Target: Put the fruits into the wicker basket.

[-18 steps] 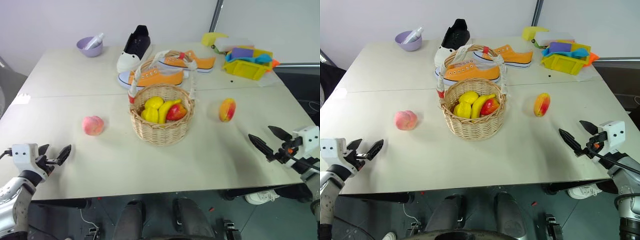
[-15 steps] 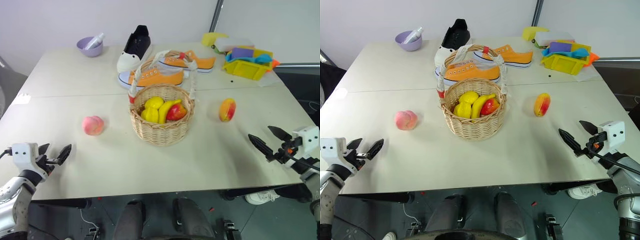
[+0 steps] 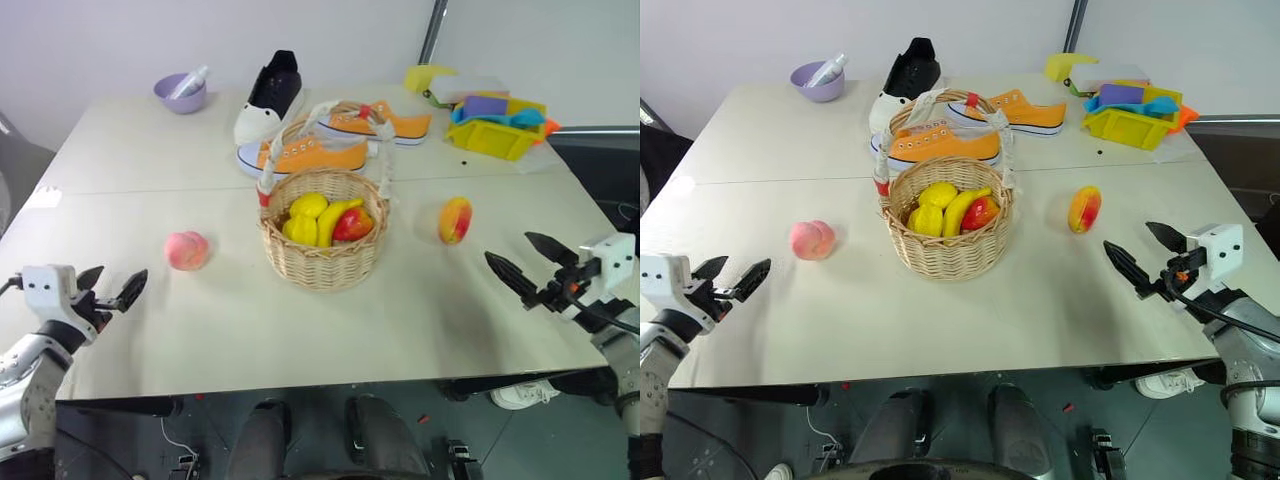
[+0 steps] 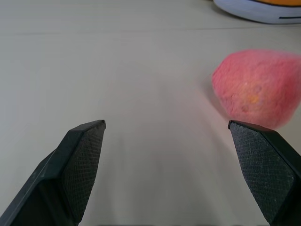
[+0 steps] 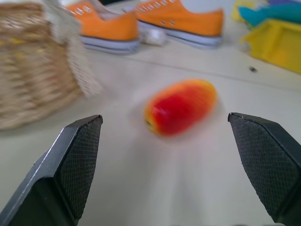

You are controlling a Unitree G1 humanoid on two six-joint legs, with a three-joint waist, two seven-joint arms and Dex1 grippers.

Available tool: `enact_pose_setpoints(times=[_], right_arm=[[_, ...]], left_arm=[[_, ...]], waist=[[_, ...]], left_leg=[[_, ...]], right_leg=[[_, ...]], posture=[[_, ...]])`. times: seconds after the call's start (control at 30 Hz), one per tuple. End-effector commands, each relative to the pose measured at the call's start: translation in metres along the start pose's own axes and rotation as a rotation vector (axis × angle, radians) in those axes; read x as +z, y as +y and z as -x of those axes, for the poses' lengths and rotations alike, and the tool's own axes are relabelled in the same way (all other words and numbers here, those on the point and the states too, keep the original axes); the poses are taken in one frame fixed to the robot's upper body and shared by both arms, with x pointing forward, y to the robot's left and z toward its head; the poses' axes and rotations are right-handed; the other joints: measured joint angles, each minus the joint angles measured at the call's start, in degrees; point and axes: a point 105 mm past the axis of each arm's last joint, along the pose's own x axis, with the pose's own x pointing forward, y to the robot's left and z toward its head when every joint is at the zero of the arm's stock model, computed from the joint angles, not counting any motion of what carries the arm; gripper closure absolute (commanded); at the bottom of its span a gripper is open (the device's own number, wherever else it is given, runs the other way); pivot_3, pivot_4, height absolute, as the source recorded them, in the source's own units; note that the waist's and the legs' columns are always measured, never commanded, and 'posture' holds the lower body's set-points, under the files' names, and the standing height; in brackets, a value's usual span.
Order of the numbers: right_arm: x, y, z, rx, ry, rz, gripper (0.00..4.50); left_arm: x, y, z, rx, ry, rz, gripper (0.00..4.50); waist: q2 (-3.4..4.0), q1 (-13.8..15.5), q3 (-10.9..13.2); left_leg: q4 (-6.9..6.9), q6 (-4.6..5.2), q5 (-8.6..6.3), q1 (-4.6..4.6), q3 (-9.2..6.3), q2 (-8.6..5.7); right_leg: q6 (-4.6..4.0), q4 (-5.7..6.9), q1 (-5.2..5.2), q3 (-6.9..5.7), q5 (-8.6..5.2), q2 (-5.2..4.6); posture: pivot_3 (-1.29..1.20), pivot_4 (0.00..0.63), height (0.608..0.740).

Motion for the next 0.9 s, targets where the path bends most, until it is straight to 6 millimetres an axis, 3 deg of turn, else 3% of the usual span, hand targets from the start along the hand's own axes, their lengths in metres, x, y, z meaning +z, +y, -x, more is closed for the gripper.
enact_pose_setpoints(times=[0.03, 0.17, 0.4, 0.57, 0.83, 0.9], right_arm=[[0.033, 0.028, -0.007, 0.144, -0.06, 0.058, 0.04], [0.063, 0.07, -0.018, 0.333, -0.095, 0.108, 0.04], [0.087, 0.124, -0.028, 0.534, -0.151, 0.162, 0.04], [0.093, 0.139, -0.029, 0.597, -0.163, 0.19, 0.04], [0.079, 0.158, -0.024, 0.68, -0.098, 0.238, 0.04], [0.076, 0.159, -0.024, 0.683, -0.091, 0.243, 0.0]], left_arm=[[0.021, -0.017, -0.006, -0.106, -0.025, -0.023, 0.0], [0.032, -0.036, -0.019, -0.211, -0.011, -0.051, 0.0], [0.039, -0.052, -0.042, -0.258, 0.056, -0.129, 0.0], [0.034, -0.055, -0.054, -0.258, 0.129, -0.177, 0.0], [0.017, -0.061, -0.057, -0.288, 0.227, -0.188, 0.0], [0.015, -0.059, -0.058, -0.279, 0.229, -0.183, 0.56]], waist=[[0.0, 0.0, 0.0], [0.0, 0.0, 0.0], [-0.03, 0.0, 0.0], [-0.05, 0.0, 0.0], [-0.05, 0.0, 0.0], [-0.05, 0.0, 0.0]], left_leg=[[0.0, 0.0, 0.0, 0.0, 0.0, 0.0], [0.0, 0.0, 0.0, 0.0, -0.01, 0.0], [-0.02, 0.0, 0.0, -0.07, -0.04, 0.0], [0.0, 0.0, 0.0, -0.09, -0.07, -0.04], [-0.04, 0.01, 0.0, -0.1, -0.21, -0.02], [-0.04, 0.01, 0.0, -0.1, -0.21, -0.03]], right_leg=[[0.0, 0.0, 0.0, 0.0, 0.0, 0.01], [0.0, 0.01, -0.01, 0.0, 0.0, 0.01], [0.03, -0.09, -0.03, -0.02, 0.0, 0.02], [0.04, -0.15, 0.01, -0.06, 0.01, 0.03], [0.06, -0.21, 0.0, -0.06, 0.02, -0.01], [0.04, -0.21, 0.0, -0.05, 0.02, -0.02]], posture=[[0.0, 0.15, 0.738], [0.0, 0.15, 0.738], [0.0, 0.15, 0.738], [0.0, 0.15, 0.738], [0.0, 0.15, 0.738], [0.0, 0.15, 0.738]])
